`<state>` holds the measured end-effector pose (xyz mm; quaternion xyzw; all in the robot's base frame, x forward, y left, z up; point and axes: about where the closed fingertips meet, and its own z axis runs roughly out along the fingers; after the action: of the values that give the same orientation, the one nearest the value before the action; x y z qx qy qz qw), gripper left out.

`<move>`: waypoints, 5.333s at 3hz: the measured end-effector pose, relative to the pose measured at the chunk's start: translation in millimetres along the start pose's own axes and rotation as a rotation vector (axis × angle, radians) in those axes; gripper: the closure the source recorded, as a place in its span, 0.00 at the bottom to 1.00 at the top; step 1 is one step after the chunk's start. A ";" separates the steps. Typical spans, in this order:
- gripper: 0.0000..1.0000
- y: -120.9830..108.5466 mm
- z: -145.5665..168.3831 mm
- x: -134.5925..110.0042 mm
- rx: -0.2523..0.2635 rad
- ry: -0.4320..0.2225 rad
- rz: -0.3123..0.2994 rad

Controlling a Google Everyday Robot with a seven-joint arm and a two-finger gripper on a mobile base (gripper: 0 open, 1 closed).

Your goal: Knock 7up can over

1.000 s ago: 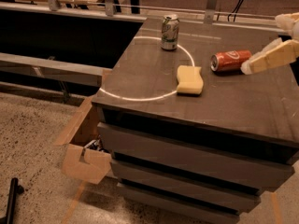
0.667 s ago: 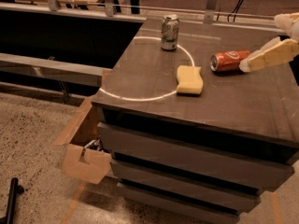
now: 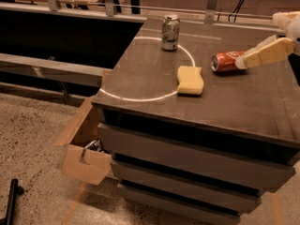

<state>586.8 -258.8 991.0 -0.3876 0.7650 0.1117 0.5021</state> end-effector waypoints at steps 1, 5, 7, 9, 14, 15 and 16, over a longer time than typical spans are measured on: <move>0.00 -18.7 33.0 -14.5 0.064 -0.090 0.035; 0.00 -63.8 184.6 -48.4 0.124 -0.191 0.124; 0.00 -64.2 244.5 -53.4 0.128 -0.215 0.198; 0.00 -54.2 291.8 -58.5 -0.006 -0.233 0.168; 0.91 -49.8 321.6 -65.4 -0.155 -0.270 0.171; 1.00 -52.5 292.3 -69.6 -0.151 -0.233 0.136; 1.00 -57.3 244.8 -77.9 -0.106 -0.198 0.040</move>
Offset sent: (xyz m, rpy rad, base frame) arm 0.1335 0.0321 -0.0179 0.2126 -0.1795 -0.1375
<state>809.3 -122.9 954.9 -0.3852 0.7122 0.2000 0.5518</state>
